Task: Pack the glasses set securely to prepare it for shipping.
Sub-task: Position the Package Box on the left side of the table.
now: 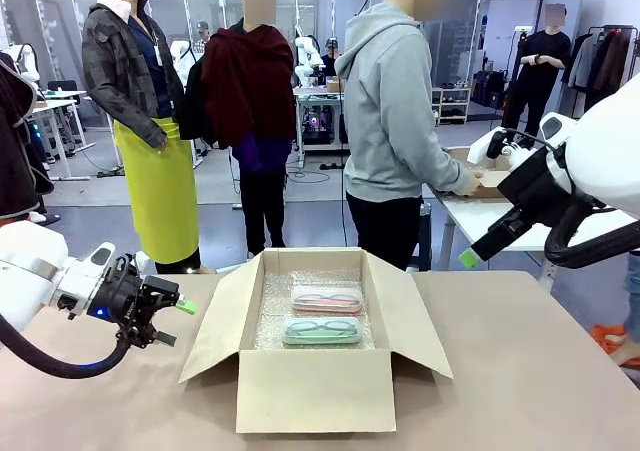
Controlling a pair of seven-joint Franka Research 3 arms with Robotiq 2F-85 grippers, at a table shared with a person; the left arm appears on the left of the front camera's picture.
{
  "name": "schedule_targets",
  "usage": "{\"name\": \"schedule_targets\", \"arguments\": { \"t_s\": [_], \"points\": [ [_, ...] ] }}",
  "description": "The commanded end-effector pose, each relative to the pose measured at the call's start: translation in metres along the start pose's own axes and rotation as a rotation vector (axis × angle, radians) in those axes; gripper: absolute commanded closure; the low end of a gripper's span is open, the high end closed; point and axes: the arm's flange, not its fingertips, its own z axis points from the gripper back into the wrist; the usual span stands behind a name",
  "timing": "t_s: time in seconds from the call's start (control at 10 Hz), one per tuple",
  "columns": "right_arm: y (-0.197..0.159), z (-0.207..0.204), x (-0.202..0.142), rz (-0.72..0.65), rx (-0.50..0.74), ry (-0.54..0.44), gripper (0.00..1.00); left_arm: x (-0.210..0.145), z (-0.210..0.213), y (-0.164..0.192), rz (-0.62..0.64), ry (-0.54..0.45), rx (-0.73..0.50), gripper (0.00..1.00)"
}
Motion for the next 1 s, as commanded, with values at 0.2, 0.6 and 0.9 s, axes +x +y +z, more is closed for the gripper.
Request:
{"name": "schedule_targets", "arguments": {
  "t_s": [0.2, 0.6, 0.9],
  "points": [
    [0.004, -0.002, 0.000, -0.021, -0.014, -0.002, 0.00, 0.019, -0.022, 0.007, 0.023, 0.046, -0.051, 0.00],
    [0.004, -0.002, 0.000, -0.021, -0.014, -0.002, 0.00, 0.020, -0.034, 0.017, 0.036, 0.065, -0.169, 0.00],
    [0.004, -0.002, 0.000, -0.021, -0.014, -0.002, 0.00, 0.014, -0.041, 0.023, 0.036, 0.086, -0.230, 0.00]
  ]
}}
